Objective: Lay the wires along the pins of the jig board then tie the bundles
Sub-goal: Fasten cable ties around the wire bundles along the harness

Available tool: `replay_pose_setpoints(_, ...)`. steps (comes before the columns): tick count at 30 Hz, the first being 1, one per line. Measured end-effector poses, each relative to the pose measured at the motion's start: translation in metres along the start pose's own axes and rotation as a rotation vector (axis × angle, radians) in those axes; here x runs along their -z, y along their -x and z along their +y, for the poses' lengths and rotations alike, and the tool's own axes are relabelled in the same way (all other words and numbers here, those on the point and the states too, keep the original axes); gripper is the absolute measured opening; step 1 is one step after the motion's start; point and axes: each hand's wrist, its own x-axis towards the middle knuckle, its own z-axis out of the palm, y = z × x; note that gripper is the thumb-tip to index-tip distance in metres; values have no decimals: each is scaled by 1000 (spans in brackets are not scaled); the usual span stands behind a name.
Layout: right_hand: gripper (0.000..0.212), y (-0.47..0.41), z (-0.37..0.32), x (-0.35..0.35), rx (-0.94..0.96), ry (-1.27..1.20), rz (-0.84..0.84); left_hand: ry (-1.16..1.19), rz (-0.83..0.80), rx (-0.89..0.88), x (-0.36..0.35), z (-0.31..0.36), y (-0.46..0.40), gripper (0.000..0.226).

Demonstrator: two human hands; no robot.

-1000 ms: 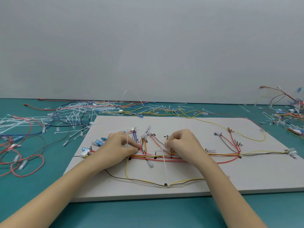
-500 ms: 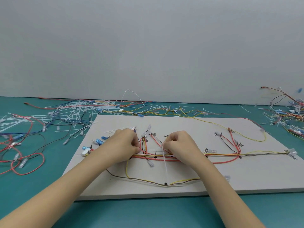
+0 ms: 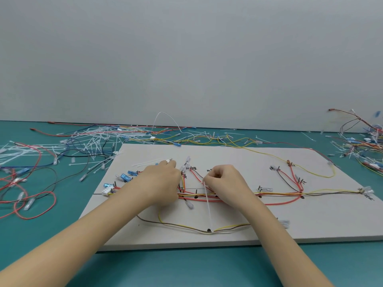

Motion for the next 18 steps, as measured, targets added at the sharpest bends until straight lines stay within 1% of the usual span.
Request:
replay_pose_setpoints(3, 15, 0, 0, 0, 5, 22, 6, 14, 17, -2, -5, -2, 1, 22)
replay_pose_setpoints(7, 16, 1, 0, 0, 7, 32, 6, 39, 13, -7, -8, -3, -1, 23)
replay_pose_setpoints(9, 16, 1, -1, 0, 4, 37, 11, 61, 20, -11, -10, -4, -3, 18)
replay_pose_setpoints(11, 16, 2, -2, 1, 1, 45, 13, 145, 49, -14, -10, -9, -5, 7)
replay_pose_setpoints(13, 16, 3, -3, 3, 0, 45, 19, 319, 60, -12, -6, -20, -7, 15)
replay_pose_setpoints(15, 17, 3, -3, 5, -2, 42, 29, 460, 38, -12, -1, -27, -8, 15)
replay_pose_setpoints(18, 18, 4, -4, 7, -4, 47, 35, 488, 0, -9, 2, -28, -11, 13)
